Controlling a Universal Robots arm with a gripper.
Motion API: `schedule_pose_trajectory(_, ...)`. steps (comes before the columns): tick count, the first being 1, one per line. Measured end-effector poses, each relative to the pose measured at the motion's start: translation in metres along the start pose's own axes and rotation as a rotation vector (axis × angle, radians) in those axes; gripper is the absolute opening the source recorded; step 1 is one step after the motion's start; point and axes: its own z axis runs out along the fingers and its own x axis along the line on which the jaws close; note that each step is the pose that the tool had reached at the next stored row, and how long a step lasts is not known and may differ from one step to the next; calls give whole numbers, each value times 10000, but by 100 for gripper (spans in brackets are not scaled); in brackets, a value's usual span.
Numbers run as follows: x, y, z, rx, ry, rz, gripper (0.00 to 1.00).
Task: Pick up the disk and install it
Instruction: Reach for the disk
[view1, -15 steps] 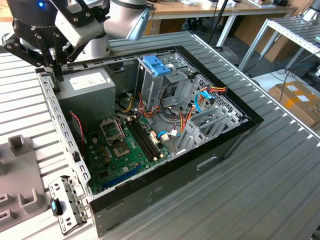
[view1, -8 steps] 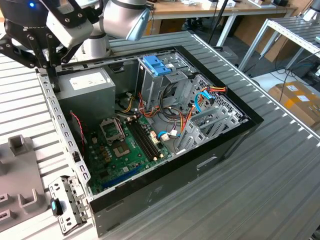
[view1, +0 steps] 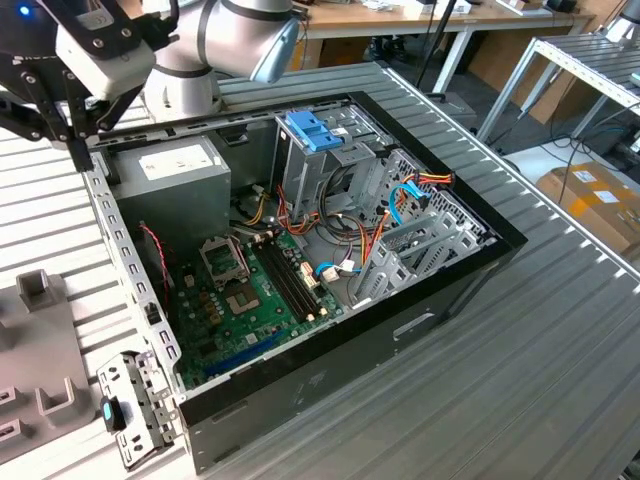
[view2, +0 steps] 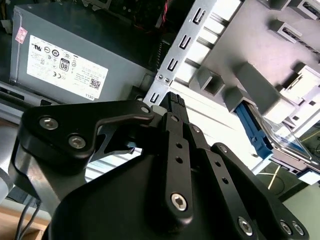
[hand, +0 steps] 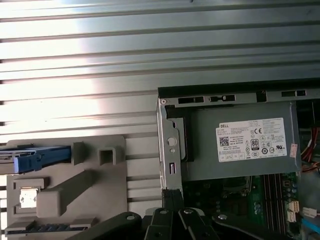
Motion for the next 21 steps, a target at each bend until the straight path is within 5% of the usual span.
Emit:
schedule_pose_trajectory(7, 206, -16, -5, 0, 0, 0, 11)
schedule_pose_trajectory(21, 479, -36, -10, 0, 1, 0, 11)
